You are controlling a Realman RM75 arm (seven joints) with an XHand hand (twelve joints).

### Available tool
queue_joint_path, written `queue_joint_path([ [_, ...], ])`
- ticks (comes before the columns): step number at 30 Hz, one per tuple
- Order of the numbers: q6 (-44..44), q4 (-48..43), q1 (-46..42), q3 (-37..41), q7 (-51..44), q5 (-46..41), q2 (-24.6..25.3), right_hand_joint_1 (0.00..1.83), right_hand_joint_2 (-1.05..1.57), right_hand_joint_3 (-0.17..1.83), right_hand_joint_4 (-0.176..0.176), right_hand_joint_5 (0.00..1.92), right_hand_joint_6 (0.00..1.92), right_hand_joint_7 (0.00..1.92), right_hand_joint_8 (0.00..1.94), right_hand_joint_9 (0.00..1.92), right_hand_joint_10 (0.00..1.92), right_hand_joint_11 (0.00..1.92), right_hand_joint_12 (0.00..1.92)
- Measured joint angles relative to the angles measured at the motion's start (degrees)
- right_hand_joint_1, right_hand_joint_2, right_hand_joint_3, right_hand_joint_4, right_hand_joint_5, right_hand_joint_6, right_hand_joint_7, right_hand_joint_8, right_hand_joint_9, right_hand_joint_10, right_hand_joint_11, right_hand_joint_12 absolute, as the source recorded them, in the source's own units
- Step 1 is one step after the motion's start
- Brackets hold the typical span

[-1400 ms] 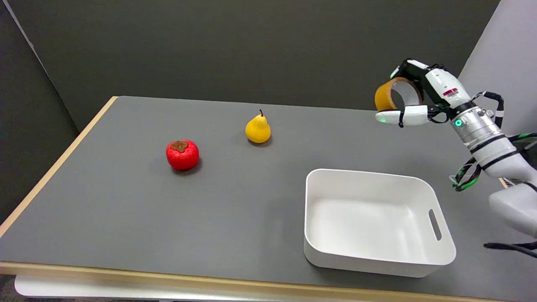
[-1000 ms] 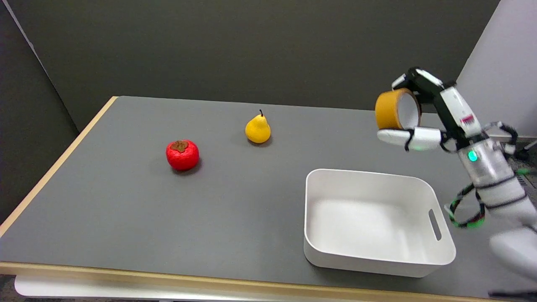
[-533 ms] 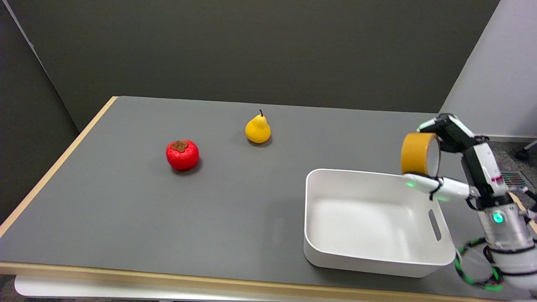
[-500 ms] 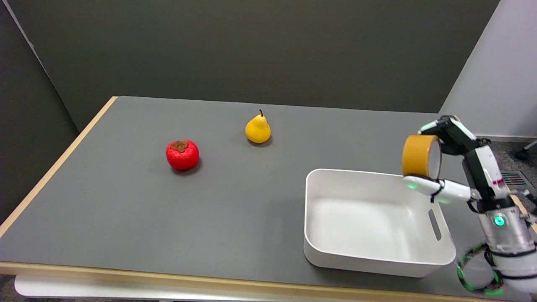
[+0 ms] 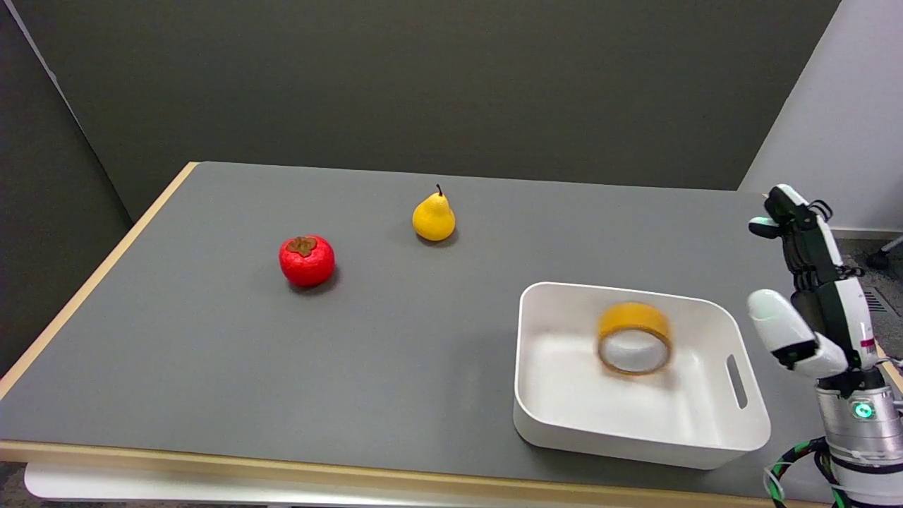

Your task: Place yellow tape into white box.

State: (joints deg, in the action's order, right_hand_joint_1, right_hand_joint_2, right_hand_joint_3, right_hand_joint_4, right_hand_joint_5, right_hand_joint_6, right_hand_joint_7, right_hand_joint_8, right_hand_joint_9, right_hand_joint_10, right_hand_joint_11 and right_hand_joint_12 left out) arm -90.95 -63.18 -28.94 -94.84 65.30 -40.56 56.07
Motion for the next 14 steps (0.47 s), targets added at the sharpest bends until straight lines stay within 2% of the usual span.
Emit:
queue_joint_path([
  [6, -4.27, 1.92, 1.95, -2.18, 3.79, -0.34, 0.51, 0.35, 0.53, 0.89, 0.039, 0.04, 0.31, 0.05, 0.14, 0.0, 0.36, 0.0, 1.06],
  [11, -6.63, 2.54, 3.57, -3.47, 5.87, -0.6, 0.94, 0.33, 0.55, 0.93, 0.049, 0.04, 0.25, 0.04, 0.11, 0.0, 0.28, 0.0, 0.93],
  [14, -7.65, 2.5, 4.68, -4.01, 6.77, -1.13, 1.15, 0.32, 0.58, 0.94, 0.034, 0.03, 0.24, 0.0, 0.15, 0.0, 0.3, 0.0, 0.87],
])
